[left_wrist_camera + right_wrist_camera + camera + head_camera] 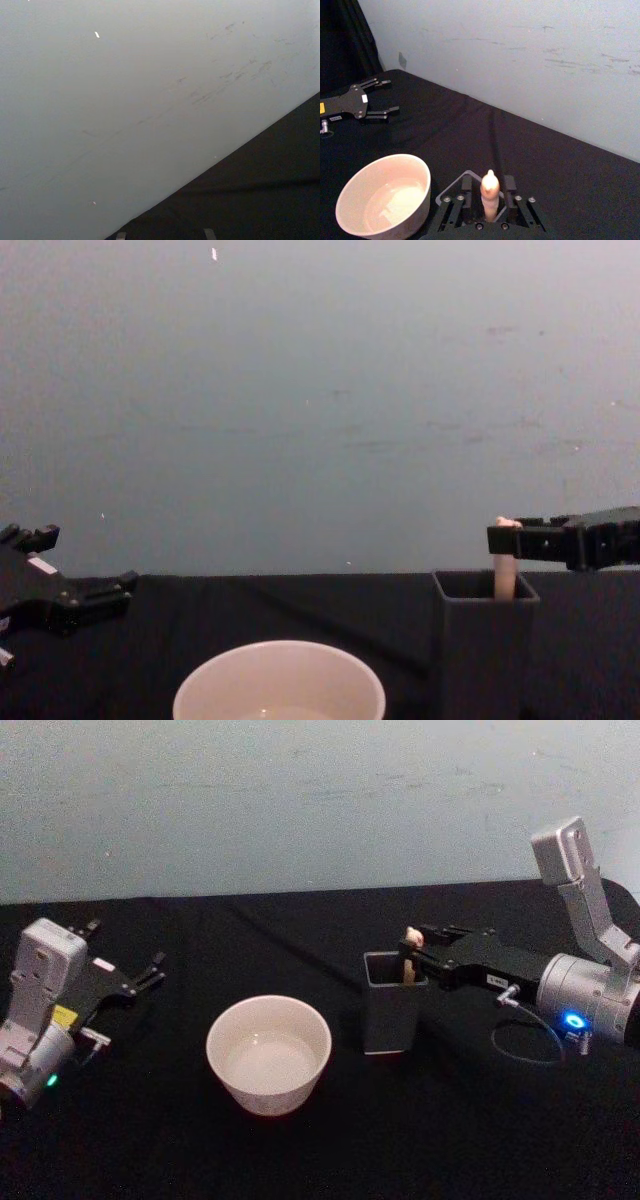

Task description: Pick up the stirring spoon with one hand, stir inside the cup, then place it back in its original position.

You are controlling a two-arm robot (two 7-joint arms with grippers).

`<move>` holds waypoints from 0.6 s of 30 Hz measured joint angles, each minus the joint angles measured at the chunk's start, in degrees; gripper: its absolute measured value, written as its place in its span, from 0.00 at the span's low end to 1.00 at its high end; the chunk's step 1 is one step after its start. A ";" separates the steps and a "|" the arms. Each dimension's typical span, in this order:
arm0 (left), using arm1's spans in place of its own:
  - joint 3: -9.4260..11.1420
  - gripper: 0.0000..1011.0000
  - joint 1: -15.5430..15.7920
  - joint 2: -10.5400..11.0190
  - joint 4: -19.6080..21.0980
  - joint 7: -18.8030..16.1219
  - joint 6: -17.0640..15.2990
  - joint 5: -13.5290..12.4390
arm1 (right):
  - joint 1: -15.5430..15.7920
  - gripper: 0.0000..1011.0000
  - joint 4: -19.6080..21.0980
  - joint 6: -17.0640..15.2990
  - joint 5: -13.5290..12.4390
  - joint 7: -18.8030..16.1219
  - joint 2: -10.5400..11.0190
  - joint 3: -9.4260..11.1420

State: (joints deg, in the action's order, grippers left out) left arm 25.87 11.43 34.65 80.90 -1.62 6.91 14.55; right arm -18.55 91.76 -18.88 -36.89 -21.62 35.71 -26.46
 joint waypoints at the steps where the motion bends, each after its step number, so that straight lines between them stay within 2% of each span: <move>1: 0.00 0.99 0.00 0.00 0.00 0.00 0.00 0.00 | 0.00 0.41 0.00 0.00 0.00 0.00 0.00 0.00; 10: 0.00 0.99 0.00 0.00 0.00 0.00 0.00 0.00 | -0.02 0.67 0.05 0.00 -0.05 -0.01 0.00 0.00; 13: 0.00 0.99 0.00 0.00 0.00 0.00 0.00 0.00 | -0.02 0.80 0.06 0.00 -0.08 -0.01 0.00 0.00; 14: 0.00 0.99 0.00 0.00 0.00 0.00 0.00 0.00 | -0.02 0.80 0.06 -0.01 -0.08 -0.01 0.00 0.00; 18: 0.00 0.99 0.00 0.00 0.00 0.00 0.00 0.00 | -0.02 0.92 0.06 -0.01 -0.10 -0.01 0.00 0.00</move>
State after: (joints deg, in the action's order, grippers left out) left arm 25.86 11.43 34.65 80.90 -1.62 6.91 14.55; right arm -18.57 91.82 -18.89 -36.99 -21.63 35.72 -26.46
